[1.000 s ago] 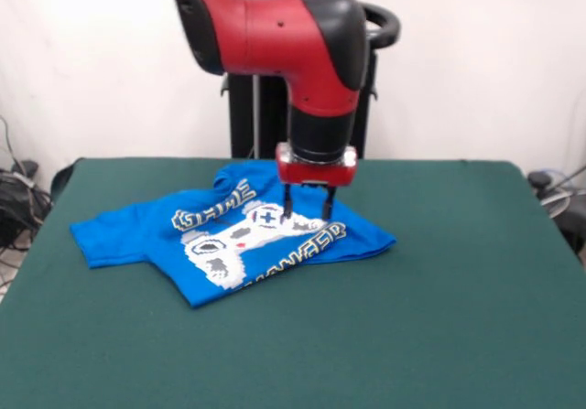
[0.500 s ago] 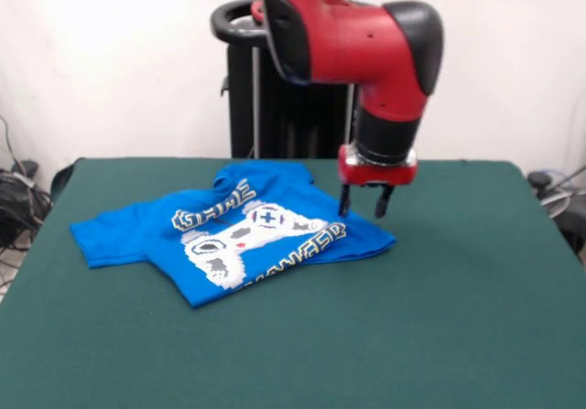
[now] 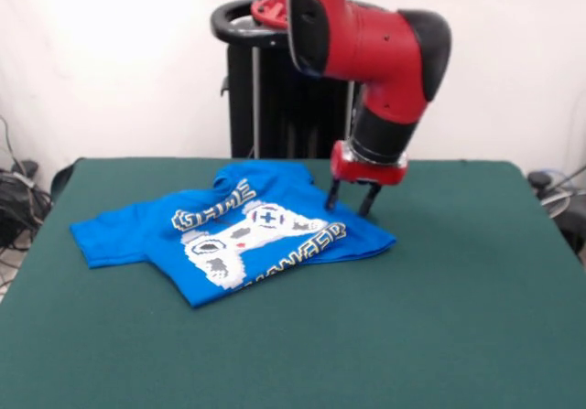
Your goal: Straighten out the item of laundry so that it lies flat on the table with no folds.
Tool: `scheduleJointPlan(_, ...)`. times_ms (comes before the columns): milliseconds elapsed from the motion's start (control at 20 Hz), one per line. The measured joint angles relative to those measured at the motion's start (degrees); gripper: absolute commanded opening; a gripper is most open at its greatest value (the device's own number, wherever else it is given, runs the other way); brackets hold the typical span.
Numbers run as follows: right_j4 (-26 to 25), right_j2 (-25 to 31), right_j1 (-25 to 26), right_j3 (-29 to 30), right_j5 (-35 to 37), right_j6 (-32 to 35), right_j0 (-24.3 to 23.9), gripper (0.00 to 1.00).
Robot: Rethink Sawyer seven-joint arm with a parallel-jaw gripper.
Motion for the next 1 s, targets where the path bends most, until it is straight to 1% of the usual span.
scheduleJointPlan(50, 1.4, -1.7, 0.2, -0.2, -0.1, 0.0, 0.6, 1.0)
scheduleJointPlan(200, 3.2, -2.9, -0.4, -0.5, 0.3, 0.0, 0.2, 1.0)
scheduleJointPlan(500, 6.6, -3.6, -3.0, -2.0, 4.3, 0.0, -1.6, 1.0)
scheduleJointPlan(700, 8.7, -4.1, -4.4, -3.4, 7.1, 0.0, -1.8, 1.0)
scheduleJointPlan(950, 10.1, -5.5, -3.4, -5.9, 7.2, 0.0, -0.7, 1.0)
scheduleJointPlan(1000, 10.5, -6.4, -2.2, -7.2, 6.9, 0.0, -0.4, 1.0)
